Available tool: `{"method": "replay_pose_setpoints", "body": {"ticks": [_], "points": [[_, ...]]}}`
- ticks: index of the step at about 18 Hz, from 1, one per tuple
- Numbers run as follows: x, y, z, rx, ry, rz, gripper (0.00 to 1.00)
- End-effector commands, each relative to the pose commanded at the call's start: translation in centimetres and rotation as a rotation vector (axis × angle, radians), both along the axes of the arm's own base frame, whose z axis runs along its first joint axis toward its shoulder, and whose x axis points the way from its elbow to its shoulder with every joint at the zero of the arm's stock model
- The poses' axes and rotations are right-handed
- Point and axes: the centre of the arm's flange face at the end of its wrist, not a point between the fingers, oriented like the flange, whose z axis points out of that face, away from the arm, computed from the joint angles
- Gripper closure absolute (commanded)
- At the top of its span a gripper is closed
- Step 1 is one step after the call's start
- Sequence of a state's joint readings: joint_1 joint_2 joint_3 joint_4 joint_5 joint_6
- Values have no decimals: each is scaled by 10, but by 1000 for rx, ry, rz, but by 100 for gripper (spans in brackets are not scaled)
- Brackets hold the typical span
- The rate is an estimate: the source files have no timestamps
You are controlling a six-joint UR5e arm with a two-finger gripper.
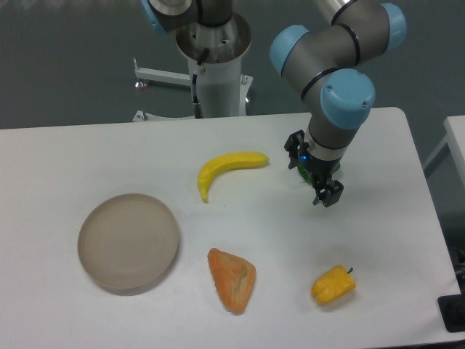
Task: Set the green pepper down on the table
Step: 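Open the gripper, release the green pepper, and lift away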
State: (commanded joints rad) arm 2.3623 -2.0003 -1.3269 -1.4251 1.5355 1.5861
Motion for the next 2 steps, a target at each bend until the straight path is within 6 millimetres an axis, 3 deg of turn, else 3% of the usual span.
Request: {"method": "replay_pose_setpoints", "body": {"ticks": [2], "points": [[0, 0, 0, 0, 0, 0, 0]]}}
